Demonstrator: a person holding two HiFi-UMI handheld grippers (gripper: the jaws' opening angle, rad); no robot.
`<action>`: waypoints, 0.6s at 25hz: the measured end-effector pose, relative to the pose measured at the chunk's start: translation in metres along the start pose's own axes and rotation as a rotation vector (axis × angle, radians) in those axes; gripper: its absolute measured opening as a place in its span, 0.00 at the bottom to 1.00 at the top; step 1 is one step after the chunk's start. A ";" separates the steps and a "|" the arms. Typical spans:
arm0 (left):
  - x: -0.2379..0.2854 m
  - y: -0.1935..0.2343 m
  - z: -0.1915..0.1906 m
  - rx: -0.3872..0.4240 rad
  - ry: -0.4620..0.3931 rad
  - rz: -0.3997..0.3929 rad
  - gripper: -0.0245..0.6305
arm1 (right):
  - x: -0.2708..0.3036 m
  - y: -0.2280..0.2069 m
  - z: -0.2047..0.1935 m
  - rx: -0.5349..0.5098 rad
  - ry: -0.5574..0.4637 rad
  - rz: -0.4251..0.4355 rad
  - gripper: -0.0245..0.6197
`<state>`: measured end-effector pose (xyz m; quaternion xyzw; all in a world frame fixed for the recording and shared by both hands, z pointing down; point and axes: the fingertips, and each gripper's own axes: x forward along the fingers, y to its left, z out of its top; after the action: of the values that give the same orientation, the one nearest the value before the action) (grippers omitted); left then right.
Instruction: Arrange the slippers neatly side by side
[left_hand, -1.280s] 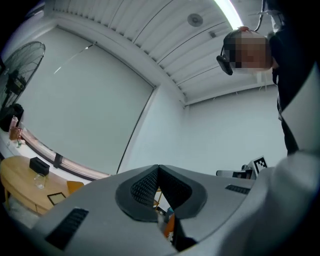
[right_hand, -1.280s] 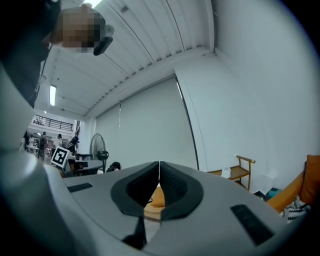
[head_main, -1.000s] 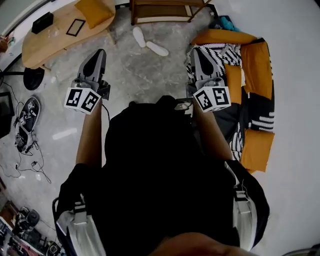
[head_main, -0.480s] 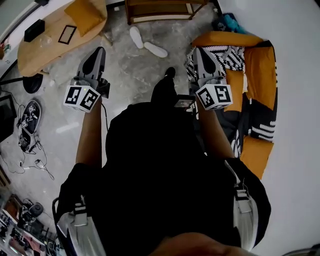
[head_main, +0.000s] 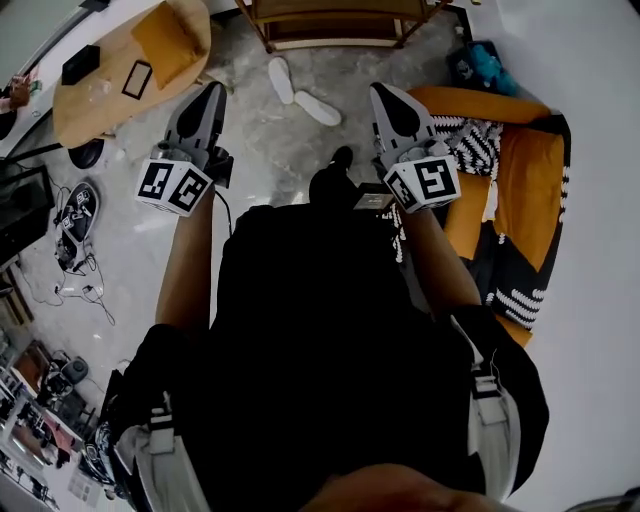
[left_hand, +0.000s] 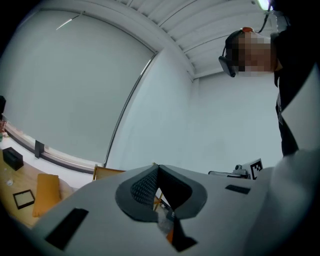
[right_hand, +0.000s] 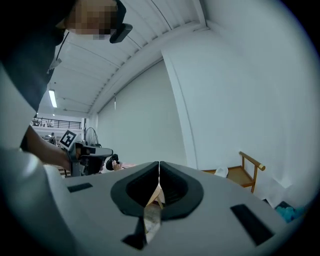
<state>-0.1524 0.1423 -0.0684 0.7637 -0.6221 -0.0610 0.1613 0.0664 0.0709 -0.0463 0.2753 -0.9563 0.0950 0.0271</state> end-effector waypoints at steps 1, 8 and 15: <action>0.013 -0.005 0.001 0.004 0.008 -0.004 0.06 | 0.002 -0.013 -0.001 0.004 0.001 -0.001 0.09; 0.077 -0.030 0.002 0.056 0.063 -0.038 0.06 | 0.005 -0.070 0.001 -0.032 -0.023 -0.004 0.09; 0.112 -0.026 0.009 0.151 0.013 -0.052 0.06 | 0.001 -0.108 -0.016 0.016 -0.022 -0.095 0.09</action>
<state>-0.1067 0.0368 -0.0728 0.7900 -0.6038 -0.0134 0.1056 0.1234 -0.0164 -0.0126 0.3219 -0.9415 0.0984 0.0188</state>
